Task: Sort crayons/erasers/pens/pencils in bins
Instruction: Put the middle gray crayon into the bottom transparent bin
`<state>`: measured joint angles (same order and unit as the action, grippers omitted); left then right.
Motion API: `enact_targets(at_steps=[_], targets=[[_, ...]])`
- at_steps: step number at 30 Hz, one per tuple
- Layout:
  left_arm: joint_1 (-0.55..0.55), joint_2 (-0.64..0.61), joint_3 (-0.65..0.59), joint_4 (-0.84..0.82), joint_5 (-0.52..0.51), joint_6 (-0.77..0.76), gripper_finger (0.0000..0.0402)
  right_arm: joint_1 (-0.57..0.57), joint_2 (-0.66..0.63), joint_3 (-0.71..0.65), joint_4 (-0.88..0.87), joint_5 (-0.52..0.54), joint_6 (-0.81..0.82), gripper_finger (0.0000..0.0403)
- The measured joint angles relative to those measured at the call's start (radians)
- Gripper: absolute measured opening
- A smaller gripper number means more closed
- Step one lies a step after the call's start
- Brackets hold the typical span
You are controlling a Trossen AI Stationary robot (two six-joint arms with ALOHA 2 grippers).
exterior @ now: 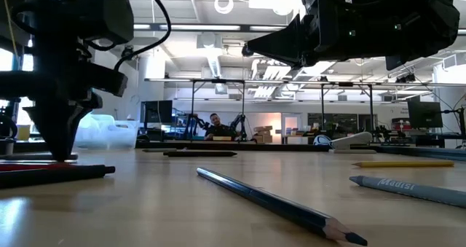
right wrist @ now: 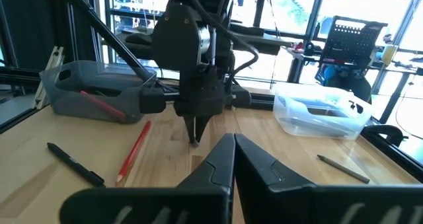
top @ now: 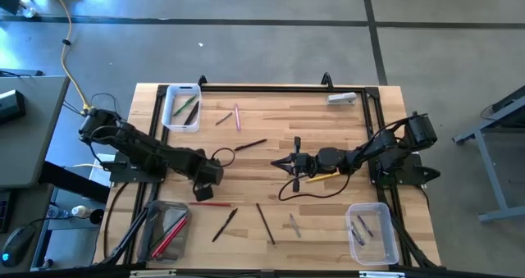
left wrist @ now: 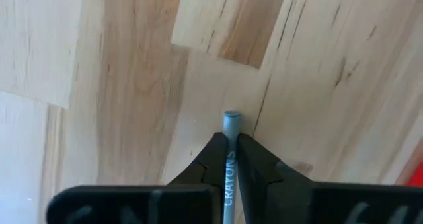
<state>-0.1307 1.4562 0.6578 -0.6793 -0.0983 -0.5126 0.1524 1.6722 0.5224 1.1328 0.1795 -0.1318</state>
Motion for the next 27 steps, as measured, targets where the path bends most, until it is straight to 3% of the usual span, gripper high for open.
enact_targets(at_steps=[9, 14, 17, 27], targets=[[0.0, -0.132, 0.005, 0.081, -0.026, -0.058, 0.0002, 0.0, 0.0, 0.0, -0.015, 0.0, 0.004, 0.0], [0.009, -0.187, 0.005, 0.211, -0.067, -0.06, 0.0001, -0.008, 0.0, 0.0, -0.056, -0.032, 0.076, 0.0], [0.028, -0.199, 0.005, 0.331, -0.079, -0.042, 0.0001, -0.02, 0.01, 0.0, -0.05, -0.084, 0.169, 0.0], [0.147, -0.199, 0.005, 0.848, 0.006, 0.067, 0.0, -0.022, 0.052, 0.0, 0.05, -0.086, 0.373, 0.0005]])
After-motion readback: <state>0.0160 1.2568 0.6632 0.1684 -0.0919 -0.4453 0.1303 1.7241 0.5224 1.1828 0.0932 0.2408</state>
